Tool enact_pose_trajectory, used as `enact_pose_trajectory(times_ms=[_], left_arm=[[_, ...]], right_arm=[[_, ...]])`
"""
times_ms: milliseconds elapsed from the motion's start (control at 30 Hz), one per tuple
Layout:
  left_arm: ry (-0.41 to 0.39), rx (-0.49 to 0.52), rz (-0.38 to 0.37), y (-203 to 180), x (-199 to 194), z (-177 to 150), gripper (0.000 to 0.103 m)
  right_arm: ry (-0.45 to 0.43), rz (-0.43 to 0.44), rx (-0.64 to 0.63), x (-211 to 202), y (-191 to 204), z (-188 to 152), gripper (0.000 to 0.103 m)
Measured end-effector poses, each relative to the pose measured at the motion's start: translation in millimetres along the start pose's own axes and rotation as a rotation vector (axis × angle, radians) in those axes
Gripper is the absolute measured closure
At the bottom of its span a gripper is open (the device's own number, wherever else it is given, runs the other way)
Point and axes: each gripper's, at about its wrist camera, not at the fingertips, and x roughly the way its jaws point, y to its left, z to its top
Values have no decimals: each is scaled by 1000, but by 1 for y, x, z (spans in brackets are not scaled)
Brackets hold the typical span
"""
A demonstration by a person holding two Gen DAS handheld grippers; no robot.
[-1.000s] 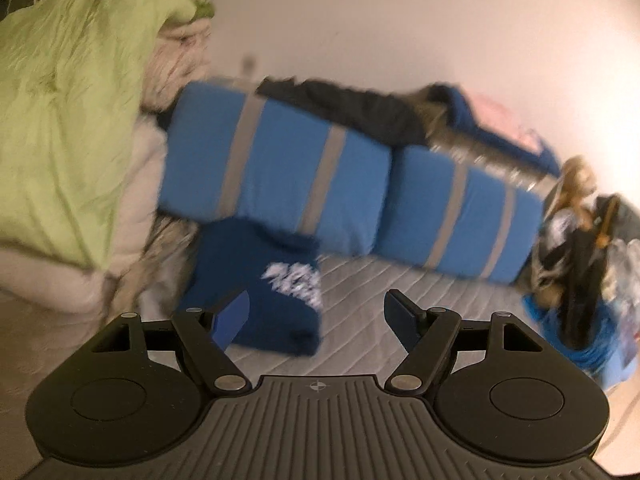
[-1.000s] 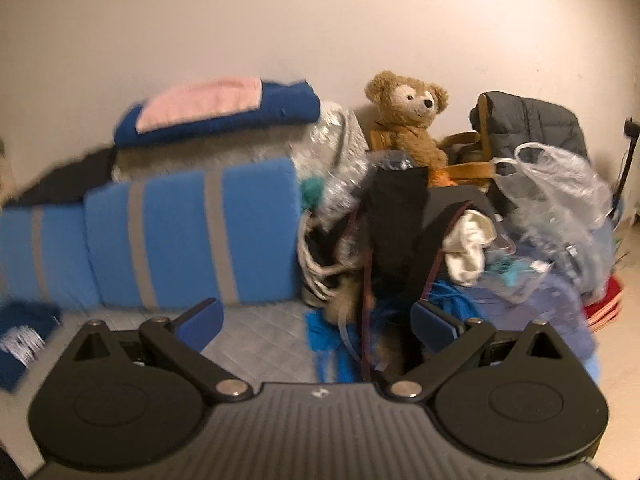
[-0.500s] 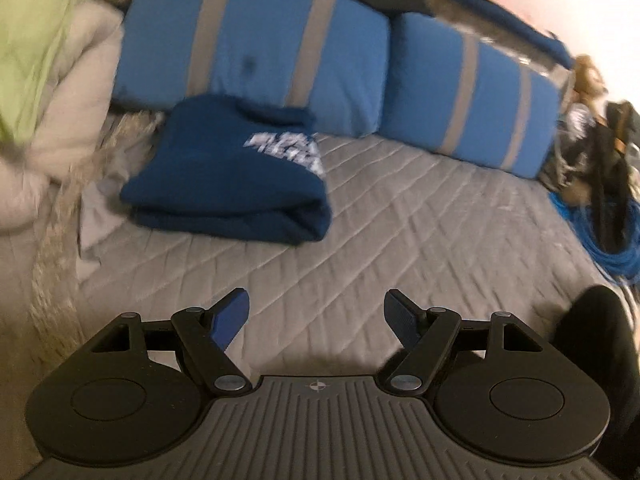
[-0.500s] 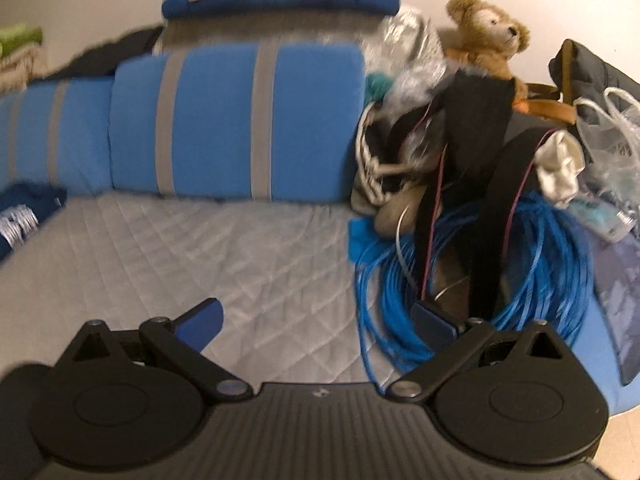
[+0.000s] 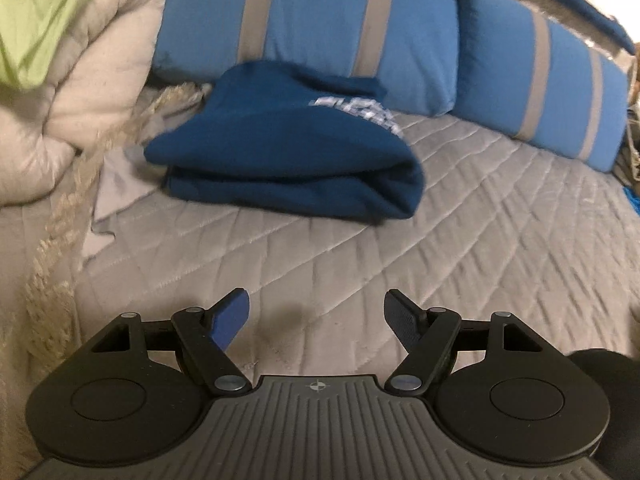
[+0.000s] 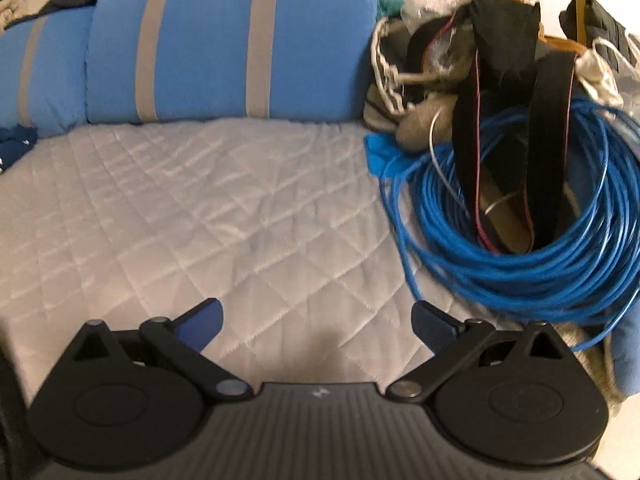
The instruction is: Fold clothes
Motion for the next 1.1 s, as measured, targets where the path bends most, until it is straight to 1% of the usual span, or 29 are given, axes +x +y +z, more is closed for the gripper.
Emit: enact_pose_trajectory(times_ms=[200,233,300,400,433,467,733,1100], left_arm=[[33,-18,24,5,25,-11,29],[27,-12,28,4,27,-13,27],[3,17,40,1,29,-16,22],[-13,41,46,-1,34,-19,9],[-17,43,47,-1,36,-19,2],[-20,41,48,-1,38,-19,0],[-31,42,63,-1,53,-10,0],[-14,42,81,-1,70,8,0]], right_arm=[[34,-27,12,16,7,-15,1],[44,-32,14,18,8,-17,1],[66,-37,23,23,9,-23,1],[72,-29,66,28,7,-29,1],[77,-21,96,29,5,-30,1],[77,-16,115,30,3,-31,1],[87,-12,130,38,4,-25,1],[54,-36,165,59,10,-10,1]])
